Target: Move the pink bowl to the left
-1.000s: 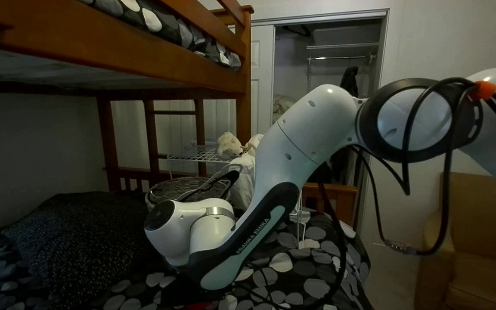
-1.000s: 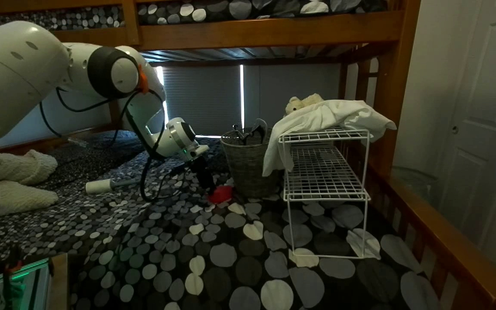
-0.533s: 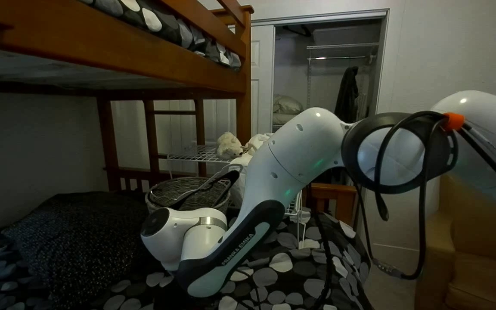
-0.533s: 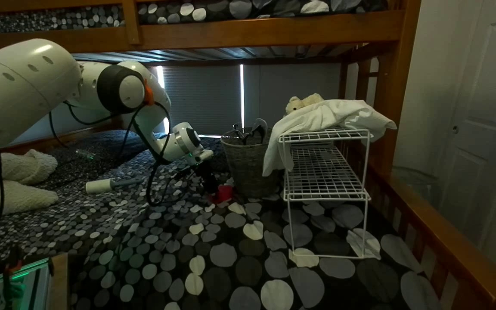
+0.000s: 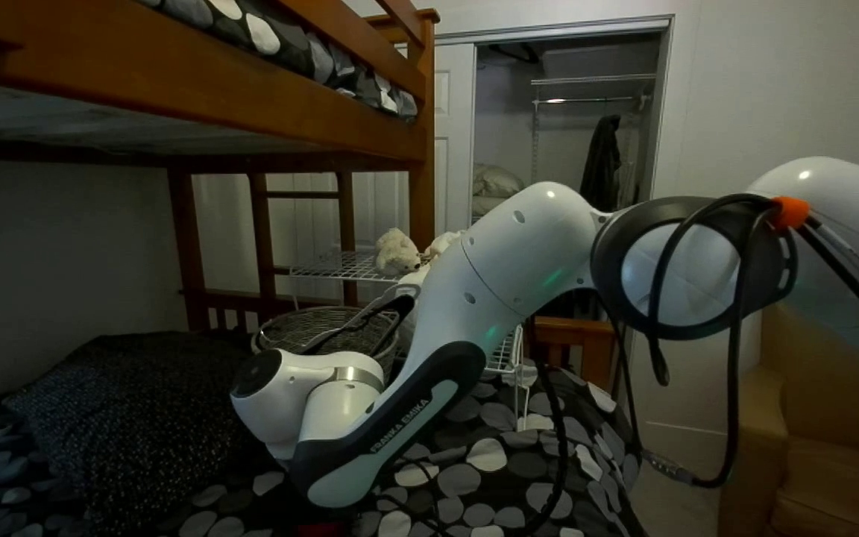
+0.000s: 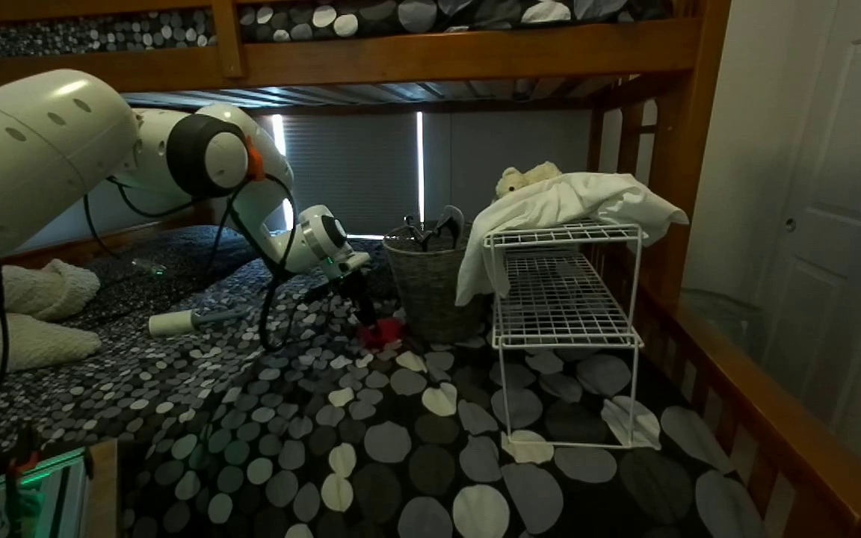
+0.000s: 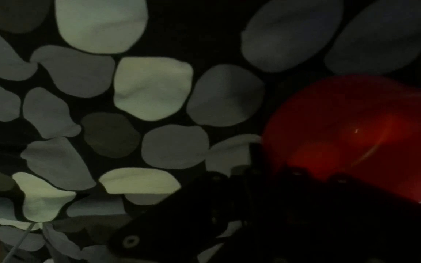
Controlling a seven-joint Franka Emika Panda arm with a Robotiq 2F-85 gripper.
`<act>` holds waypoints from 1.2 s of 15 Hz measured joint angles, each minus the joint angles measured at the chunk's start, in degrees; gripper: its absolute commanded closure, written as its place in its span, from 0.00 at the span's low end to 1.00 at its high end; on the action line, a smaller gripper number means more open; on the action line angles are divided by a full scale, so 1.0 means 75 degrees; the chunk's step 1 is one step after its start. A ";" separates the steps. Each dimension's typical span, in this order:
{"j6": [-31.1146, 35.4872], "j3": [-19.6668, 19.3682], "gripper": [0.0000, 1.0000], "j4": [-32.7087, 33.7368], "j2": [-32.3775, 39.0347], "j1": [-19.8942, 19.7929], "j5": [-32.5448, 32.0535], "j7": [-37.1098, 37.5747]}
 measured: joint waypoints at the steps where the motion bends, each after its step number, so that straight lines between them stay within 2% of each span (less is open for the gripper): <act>1: 0.0337 0.0071 0.99 -0.0043 -0.0087 -0.0028 -0.0048 -0.0193; 6: 0.2066 0.0422 0.99 -0.0865 -0.1097 0.0011 -0.0625 -0.0801; 11: 0.3471 0.0621 0.99 -0.0888 -0.1275 0.0366 -0.0609 -0.2034; 12: 0.3674 0.0747 0.96 -0.0885 -0.1262 0.0402 -0.0594 -0.2316; 14: 0.3905 0.1089 0.96 -0.0886 -0.1228 0.0350 -0.0571 -0.2843; 18: 0.4166 0.1209 0.99 -0.0884 -0.1194 0.0263 -0.0566 -0.3115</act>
